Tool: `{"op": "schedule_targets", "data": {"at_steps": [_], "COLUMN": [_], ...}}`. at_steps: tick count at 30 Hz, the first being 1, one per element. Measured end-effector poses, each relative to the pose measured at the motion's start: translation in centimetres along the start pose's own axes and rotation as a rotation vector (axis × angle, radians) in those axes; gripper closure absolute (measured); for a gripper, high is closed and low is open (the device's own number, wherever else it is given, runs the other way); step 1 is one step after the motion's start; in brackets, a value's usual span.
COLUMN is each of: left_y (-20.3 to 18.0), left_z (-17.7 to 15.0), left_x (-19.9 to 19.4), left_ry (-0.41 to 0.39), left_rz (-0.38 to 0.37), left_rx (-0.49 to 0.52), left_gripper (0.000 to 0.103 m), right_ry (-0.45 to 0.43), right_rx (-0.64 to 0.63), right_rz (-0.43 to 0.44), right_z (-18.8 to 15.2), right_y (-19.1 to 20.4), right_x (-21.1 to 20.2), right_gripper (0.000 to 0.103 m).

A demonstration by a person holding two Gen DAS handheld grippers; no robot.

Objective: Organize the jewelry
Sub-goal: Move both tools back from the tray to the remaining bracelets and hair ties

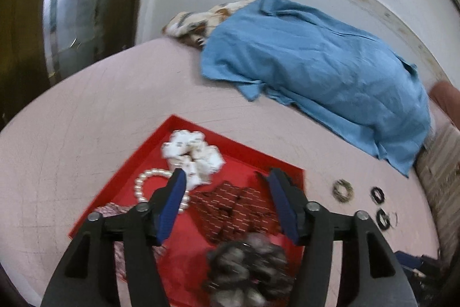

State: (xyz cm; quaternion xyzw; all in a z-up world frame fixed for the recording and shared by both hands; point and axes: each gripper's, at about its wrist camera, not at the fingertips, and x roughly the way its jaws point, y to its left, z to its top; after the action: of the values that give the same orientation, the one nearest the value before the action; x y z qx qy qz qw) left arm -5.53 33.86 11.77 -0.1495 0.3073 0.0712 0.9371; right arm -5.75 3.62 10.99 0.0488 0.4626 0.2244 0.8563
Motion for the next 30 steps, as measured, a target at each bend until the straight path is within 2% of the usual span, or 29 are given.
{"op": "schedule_targets", "data": {"at_steps": [6,11,17,22,30], "left_y": [-4.2,-7.1,-11.5,-15.5,-19.4], "left_z": [-1.7,-2.7,-3.3,-3.9,-4.8], "left_x": [-2.3,-3.7,-5.0,-4.8,-3.8], "left_ry": [0.039,0.105,0.127,0.140,0.185], "left_rz": [-0.052,-0.075,-0.103,-0.100,-0.107], "left_rx": [0.065,0.084,0.154,0.249,0.290], "left_gripper": [0.033,0.031,0.031,0.031,0.031], "right_ry": [-0.039,-0.063,-0.103,-0.127,-0.162], "right_rx": [0.039,0.134,0.209,0.265,0.347], "right_rz": [-0.074,-0.080,-0.086,-0.096,-0.106], "right_z": [-2.4,-4.0,-5.6,-6.9,-8.4], "right_y": [-5.2,-9.6,-13.2,-16.3,-20.3], "right_x": [-3.1,-4.5,-6.4,-7.8,-9.3], "right_gripper": [0.035,0.035,0.035,0.034,0.034]}}
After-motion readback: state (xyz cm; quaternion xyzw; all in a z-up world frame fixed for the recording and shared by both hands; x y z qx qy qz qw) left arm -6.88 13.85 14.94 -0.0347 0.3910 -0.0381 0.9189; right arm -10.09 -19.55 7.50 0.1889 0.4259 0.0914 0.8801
